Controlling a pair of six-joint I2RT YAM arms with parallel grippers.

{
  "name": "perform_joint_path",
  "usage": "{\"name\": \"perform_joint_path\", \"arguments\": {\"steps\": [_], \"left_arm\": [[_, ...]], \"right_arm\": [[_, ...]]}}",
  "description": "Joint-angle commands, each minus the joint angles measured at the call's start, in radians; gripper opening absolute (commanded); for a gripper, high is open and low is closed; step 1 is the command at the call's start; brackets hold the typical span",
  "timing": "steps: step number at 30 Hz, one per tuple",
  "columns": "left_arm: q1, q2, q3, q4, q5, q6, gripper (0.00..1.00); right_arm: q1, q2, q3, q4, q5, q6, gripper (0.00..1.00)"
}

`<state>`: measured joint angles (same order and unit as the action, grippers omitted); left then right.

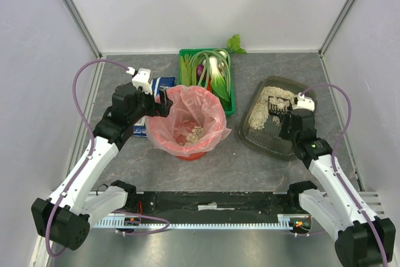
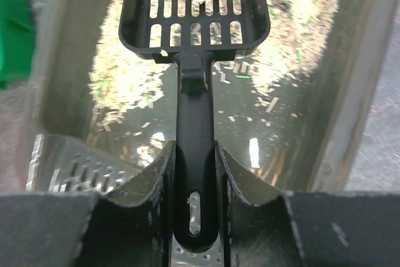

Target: Clean the litter box

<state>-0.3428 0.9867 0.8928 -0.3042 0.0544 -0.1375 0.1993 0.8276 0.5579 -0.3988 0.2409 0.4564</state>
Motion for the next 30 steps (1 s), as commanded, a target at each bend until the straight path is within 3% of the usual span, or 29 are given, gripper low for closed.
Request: {"name": "perform_joint_path", "arguments": {"steps": [1,3,6,7,10,13,17,20,21,24,28,30], "left_arm": [[-0.001,-0.01,0.0,0.045,-0.001,0.03,0.97],[-0.001,-0.011,0.001,0.043,0.004,0.029,0.97],[-0.001,-0.011,-0.003,0.047,-0.004,0.029,0.97],[-0.001,-0.01,-0.002,0.047,-0.004,0.03,0.97],[-0.001,-0.008,0.0,0.045,0.007,0.027,0.97],[-0.001,-0.006,-0.002,0.045,-0.004,0.029,0.97],[-0.001,-0.003,0.0,0.043,0.002,0.029,0.97],[-0.002,-0.005,-0.003,0.045,-0.01,0.03,0.97],[-0.002,-0.003,-0.003,0.043,-0.011,0.03,0.97],[-0.002,0.001,0.0,0.042,-0.004,0.03,0.97],[-0.002,0.003,-0.002,0.043,-0.008,0.03,0.97],[-0.001,0.004,0.0,0.043,-0.001,0.03,0.97]], "right_arm": [[-0.003,-0.044,0.025,0.08,-0.026,0.005,0.0],[-0.006,-0.035,0.046,-0.009,0.122,0.027,0.0],[-0.023,-0.048,0.02,0.081,-0.116,-0.036,0.0],[-0.023,-0.045,0.019,0.089,-0.117,-0.032,0.0],[-0.023,0.017,0.068,-0.034,0.062,-0.044,0.0],[-0.051,0.038,0.047,0.043,-0.228,-0.067,0.0],[-0.058,0.071,0.063,-0.028,0.012,0.037,0.0],[-0.081,0.033,0.013,0.115,-0.239,0.036,0.0],[-0.08,0.03,0.014,0.118,-0.247,0.039,0.0],[-0.084,0.042,0.071,-0.032,0.073,0.074,0.0],[-0.136,0.016,0.043,0.058,-0.238,0.01,0.0],[-0.136,0.03,0.068,-0.01,-0.09,0.028,0.0]]}}
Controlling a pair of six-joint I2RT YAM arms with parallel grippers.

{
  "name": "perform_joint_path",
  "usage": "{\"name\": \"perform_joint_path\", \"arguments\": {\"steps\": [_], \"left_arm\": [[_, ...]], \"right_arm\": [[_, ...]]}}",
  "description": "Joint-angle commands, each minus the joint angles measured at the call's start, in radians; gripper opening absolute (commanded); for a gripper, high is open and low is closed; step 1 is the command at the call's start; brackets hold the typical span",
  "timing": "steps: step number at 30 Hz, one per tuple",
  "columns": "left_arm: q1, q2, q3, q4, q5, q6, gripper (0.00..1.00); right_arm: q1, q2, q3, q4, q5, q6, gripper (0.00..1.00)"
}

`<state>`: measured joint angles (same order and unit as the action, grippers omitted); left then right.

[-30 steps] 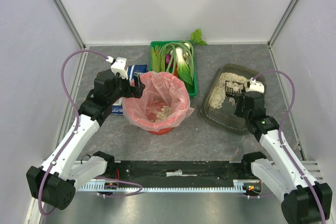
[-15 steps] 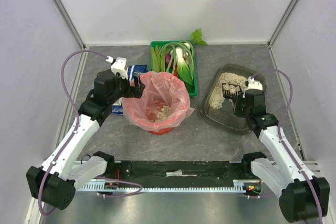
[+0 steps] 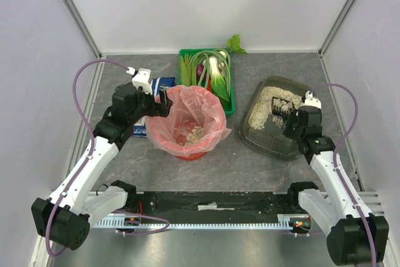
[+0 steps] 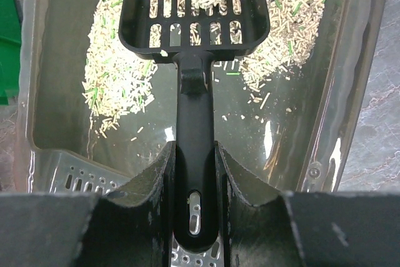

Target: Clean the litter box

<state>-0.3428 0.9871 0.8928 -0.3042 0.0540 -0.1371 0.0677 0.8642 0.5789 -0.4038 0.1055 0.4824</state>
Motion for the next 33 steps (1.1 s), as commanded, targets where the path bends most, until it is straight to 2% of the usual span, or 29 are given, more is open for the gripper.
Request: {"name": "perform_joint_path", "arguments": {"steps": [1,3,4,5,8,11,13,15,17,18,19,20,21,22,24,25,26,27,29,30,31,33], "left_arm": [[-0.002,0.002,0.0,0.042,0.0,0.028,0.97],[-0.002,-0.004,-0.003,0.048,-0.008,0.028,0.97],[-0.002,-0.005,-0.005,0.048,-0.008,0.03,0.97],[-0.002,-0.008,-0.003,0.048,-0.009,0.03,0.97],[-0.001,-0.018,-0.003,0.05,-0.008,0.028,0.97],[-0.001,-0.044,-0.017,0.072,-0.019,0.027,0.97],[-0.002,-0.048,-0.023,0.076,-0.02,0.022,0.97],[-0.002,-0.047,-0.023,0.076,-0.007,0.018,0.97],[-0.002,-0.042,-0.022,0.076,0.001,0.013,0.97],[-0.001,-0.041,-0.022,0.076,0.001,0.013,0.97],[-0.002,-0.036,-0.023,0.076,0.0,0.013,0.97],[-0.002,-0.036,-0.02,0.076,-0.002,0.013,0.97],[-0.002,-0.034,-0.018,0.076,0.001,0.011,0.97],[-0.001,-0.034,-0.018,0.074,0.004,0.01,0.97],[-0.002,-0.038,-0.02,0.076,0.006,0.008,0.97],[-0.002,-0.039,-0.022,0.077,0.003,0.008,0.97],[-0.002,-0.042,-0.023,0.076,0.001,0.008,0.97],[-0.002,-0.044,-0.022,0.076,0.0,0.008,0.97],[-0.002,-0.053,-0.02,0.076,0.006,0.008,0.97],[-0.002,-0.057,-0.018,0.076,0.009,0.005,0.97],[-0.002,-0.062,-0.023,0.079,0.007,0.005,0.97],[-0.002,-0.068,-0.026,0.082,0.0,0.007,0.97]], "right_arm": [[-0.006,-0.001,0.053,-0.027,0.095,0.002,0.0],[-0.04,-0.007,0.038,0.026,-0.078,-0.027,0.0],[-0.046,0.002,0.02,0.087,-0.228,-0.021,0.0],[-0.046,0.012,0.018,0.089,-0.213,-0.005,0.0],[-0.049,0.041,0.027,0.023,-0.028,0.01,0.0],[-0.062,0.021,-0.037,0.176,-0.331,0.013,0.0],[-0.062,0.019,-0.034,0.151,-0.244,0.032,0.0],[-0.06,0.009,-0.011,0.073,-0.03,0.009,0.0],[-0.103,-0.017,-0.005,0.098,-0.134,-0.031,0.0],[-0.105,-0.039,-0.011,0.136,-0.277,-0.028,0.0],[-0.105,-0.045,-0.008,0.138,-0.288,-0.019,0.0],[-0.103,-0.051,0.005,0.107,-0.233,-0.021,0.0],[-0.105,-0.056,0.04,0.017,-0.064,-0.037,0.0],[-0.105,-0.06,0.047,-0.006,-0.003,-0.045,0.0],[-0.126,-0.088,0.044,0.025,-0.097,-0.064,0.0],[-0.138,-0.094,0.036,0.054,-0.31,-0.05,0.0],[-0.138,-0.096,0.03,0.075,-0.351,-0.01,0.0],[-0.138,-0.093,0.044,0.05,-0.324,-0.002,0.0],[-0.138,-0.087,0.065,-0.018,-0.068,-0.039,0.0],[-0.141,-0.087,0.07,-0.036,-0.052,-0.057,0.0],[-0.16,-0.087,0.072,-0.026,-0.214,-0.071,0.0],[-0.163,-0.093,0.061,0.031,-0.34,-0.044,0.0]]}}
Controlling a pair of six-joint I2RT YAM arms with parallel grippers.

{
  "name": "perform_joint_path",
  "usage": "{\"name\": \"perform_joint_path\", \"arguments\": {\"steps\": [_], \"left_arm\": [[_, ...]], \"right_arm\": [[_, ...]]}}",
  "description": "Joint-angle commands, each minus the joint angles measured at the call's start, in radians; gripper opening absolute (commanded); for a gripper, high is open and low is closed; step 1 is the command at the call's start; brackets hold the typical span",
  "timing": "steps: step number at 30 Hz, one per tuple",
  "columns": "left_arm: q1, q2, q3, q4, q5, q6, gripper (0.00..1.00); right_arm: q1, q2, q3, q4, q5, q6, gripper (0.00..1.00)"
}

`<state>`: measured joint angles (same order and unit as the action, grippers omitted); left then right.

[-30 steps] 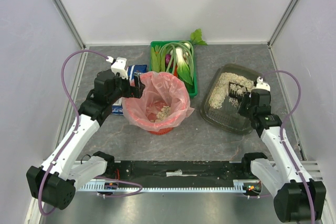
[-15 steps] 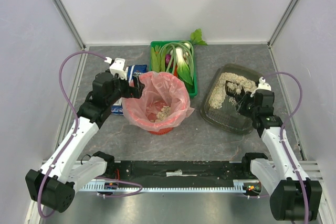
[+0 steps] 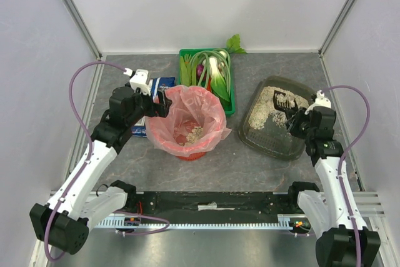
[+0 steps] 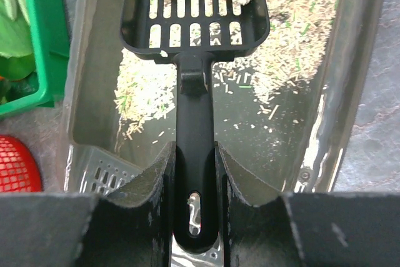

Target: Clean the litter box

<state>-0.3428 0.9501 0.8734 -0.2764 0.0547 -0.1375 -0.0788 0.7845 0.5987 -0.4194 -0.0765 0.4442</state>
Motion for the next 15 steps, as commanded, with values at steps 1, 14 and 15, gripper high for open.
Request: {"name": "perform_joint_path", "arguments": {"steps": [1,14,15], "left_arm": [[-0.002,-0.033,-0.005,0.054,-0.001,0.007,0.97],[-0.002,-0.05,-0.008,0.059,0.004,0.003,0.97],[-0.002,-0.045,-0.008,0.057,0.002,0.004,0.97]], "right_arm": [[-0.016,-0.014,0.046,0.039,-0.143,0.004,0.0],[-0.033,-0.013,0.046,0.023,-0.096,-0.067,0.0],[-0.033,-0.022,0.029,0.034,-0.142,-0.052,0.0]]}}
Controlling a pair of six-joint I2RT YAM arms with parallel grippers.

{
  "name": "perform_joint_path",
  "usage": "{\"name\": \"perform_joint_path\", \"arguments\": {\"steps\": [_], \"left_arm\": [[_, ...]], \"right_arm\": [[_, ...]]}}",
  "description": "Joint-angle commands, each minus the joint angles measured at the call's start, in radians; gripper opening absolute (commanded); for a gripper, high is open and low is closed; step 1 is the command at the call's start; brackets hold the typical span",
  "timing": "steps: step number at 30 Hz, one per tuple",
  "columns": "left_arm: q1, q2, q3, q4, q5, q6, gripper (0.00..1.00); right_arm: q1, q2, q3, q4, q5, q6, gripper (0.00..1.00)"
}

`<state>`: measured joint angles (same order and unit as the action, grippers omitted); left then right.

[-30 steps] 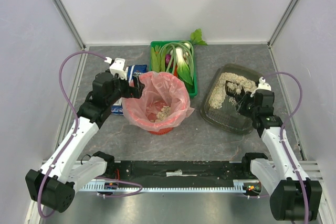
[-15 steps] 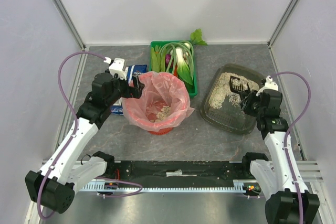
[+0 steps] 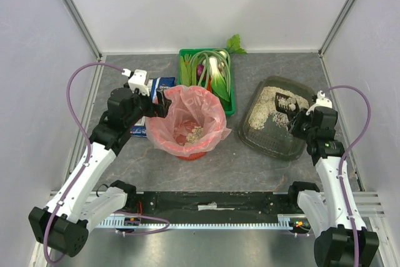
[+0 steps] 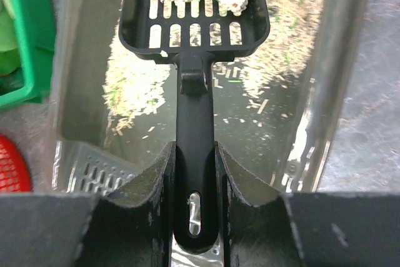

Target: Clean the litter box

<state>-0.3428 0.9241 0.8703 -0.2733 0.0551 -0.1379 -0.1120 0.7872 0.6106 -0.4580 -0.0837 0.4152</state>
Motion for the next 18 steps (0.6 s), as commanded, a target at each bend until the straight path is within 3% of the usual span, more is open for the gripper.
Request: {"name": "perform_joint_path", "arguments": {"steps": [1,5,18], "left_arm": [[-0.001,-0.016,-0.004,0.052,0.003,0.006,0.97],[-0.002,-0.008,-0.002,0.051,0.011,0.001,0.96],[-0.002,-0.002,-0.005,0.054,0.006,-0.002,0.97]], "right_arm": [[0.0,-0.034,0.015,0.07,-0.108,-0.013,0.0],[0.0,-0.091,-0.005,0.028,0.03,-0.033,0.0],[0.012,-0.186,-0.005,0.055,-0.082,-0.078,0.0]]}}
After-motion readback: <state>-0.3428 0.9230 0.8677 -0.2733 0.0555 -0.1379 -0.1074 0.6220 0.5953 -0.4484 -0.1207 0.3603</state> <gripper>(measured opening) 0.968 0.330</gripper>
